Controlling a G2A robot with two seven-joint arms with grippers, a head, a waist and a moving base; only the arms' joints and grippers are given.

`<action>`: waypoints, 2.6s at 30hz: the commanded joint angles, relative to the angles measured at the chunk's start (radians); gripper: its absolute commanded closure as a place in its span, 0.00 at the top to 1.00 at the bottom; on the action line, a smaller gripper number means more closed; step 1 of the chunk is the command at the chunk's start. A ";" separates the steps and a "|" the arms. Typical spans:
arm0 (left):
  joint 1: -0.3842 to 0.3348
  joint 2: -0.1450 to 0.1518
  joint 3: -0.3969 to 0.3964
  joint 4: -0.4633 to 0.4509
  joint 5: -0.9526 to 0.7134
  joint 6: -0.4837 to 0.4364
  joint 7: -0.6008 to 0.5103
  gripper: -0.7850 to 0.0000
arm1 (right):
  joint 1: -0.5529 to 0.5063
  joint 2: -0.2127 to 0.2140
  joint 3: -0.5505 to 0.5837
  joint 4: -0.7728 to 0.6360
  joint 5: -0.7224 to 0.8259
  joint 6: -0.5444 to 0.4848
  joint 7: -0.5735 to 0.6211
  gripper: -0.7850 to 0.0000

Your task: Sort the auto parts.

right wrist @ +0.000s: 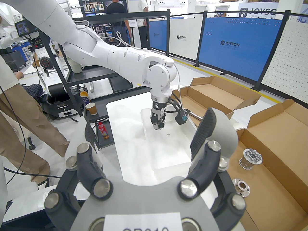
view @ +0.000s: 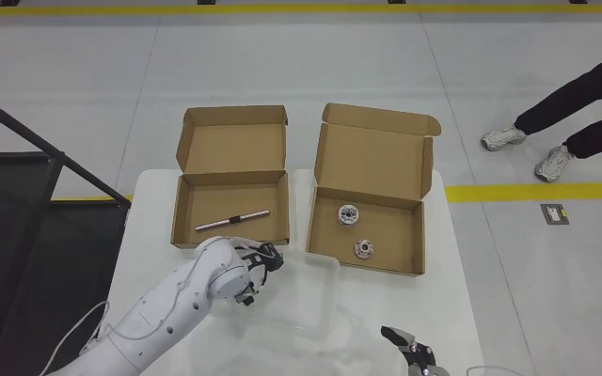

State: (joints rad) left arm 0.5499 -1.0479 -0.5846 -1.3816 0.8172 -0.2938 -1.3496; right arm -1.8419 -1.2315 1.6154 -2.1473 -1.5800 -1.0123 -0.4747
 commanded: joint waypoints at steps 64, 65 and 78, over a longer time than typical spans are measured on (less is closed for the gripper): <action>0.327 0.294 -0.564 0.001 0.132 -0.608 1.391 0.00 | 0.000 0.000 0.000 0.000 0.000 0.000 0.000 1.00; 0.327 0.294 -0.564 0.001 0.132 -0.608 1.391 0.00 | 0.000 0.000 0.000 0.000 0.000 0.000 0.000 1.00; 0.109 0.188 -0.382 0.233 0.074 -0.297 1.263 0.00 | 0.000 0.000 0.000 0.000 0.000 0.000 0.000 1.00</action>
State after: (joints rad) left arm 0.6862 -0.8505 -0.9852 -1.1775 0.8719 -0.6103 -0.0781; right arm -1.8419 -1.2315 1.6154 -2.1473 -1.5800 -1.0123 -0.4747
